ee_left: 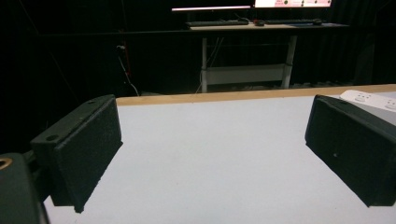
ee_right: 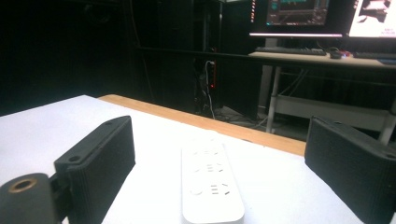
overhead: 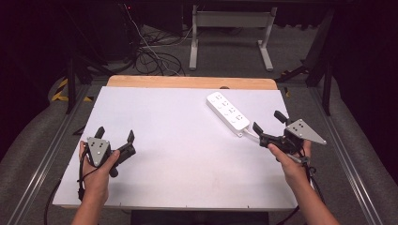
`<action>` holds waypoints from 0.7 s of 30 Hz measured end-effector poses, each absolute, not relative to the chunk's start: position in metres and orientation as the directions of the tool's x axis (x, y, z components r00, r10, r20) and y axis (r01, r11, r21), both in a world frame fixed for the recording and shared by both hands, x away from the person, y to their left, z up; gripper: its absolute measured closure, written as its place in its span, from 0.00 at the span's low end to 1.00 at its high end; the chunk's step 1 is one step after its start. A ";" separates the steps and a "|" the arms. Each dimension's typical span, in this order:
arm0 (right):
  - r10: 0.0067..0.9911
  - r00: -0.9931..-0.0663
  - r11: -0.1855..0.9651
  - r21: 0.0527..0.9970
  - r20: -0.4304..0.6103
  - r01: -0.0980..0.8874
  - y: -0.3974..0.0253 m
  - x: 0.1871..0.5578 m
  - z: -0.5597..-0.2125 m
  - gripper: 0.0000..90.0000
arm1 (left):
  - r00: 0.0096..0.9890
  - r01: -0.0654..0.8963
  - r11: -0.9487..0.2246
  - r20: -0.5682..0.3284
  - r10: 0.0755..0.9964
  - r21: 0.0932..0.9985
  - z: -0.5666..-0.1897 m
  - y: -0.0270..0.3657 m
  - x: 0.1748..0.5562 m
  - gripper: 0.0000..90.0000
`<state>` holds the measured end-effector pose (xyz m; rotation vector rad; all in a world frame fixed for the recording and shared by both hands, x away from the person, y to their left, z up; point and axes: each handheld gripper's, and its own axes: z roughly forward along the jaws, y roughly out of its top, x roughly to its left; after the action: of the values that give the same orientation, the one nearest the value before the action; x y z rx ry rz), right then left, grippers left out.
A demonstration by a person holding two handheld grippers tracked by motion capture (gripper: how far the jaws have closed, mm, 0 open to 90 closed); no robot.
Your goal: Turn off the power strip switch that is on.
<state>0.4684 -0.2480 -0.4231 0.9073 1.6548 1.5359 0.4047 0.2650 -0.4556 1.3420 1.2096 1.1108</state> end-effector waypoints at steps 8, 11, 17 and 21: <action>0.860 -0.509 0.057 0.998 -0.034 0.029 -0.249 0.468 -0.423 0.04 | 0.090 0.105 -0.030 0.021 0.996 0.994 -0.456 0.264 0.405 0.05; 0.859 -0.511 0.051 0.998 -0.029 0.029 -0.249 0.468 -0.423 0.04 | 0.087 0.103 -0.027 0.018 0.996 0.994 -0.455 0.265 0.404 0.05; 0.852 -0.521 0.065 0.997 -0.040 0.031 -0.246 0.469 -0.424 0.01 | 0.082 0.105 -0.027 0.019 0.996 0.994 -0.456 0.266 0.403 0.05; 0.848 -0.528 0.075 0.996 -0.037 0.051 -0.245 0.471 -0.426 0.02 | 0.081 0.103 -0.024 0.016 0.997 0.994 -0.456 0.267 0.402 0.05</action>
<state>0.4706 -0.2445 -0.4263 0.9011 1.6897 1.5232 0.4025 0.2667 -0.4558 1.3371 1.2160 1.1132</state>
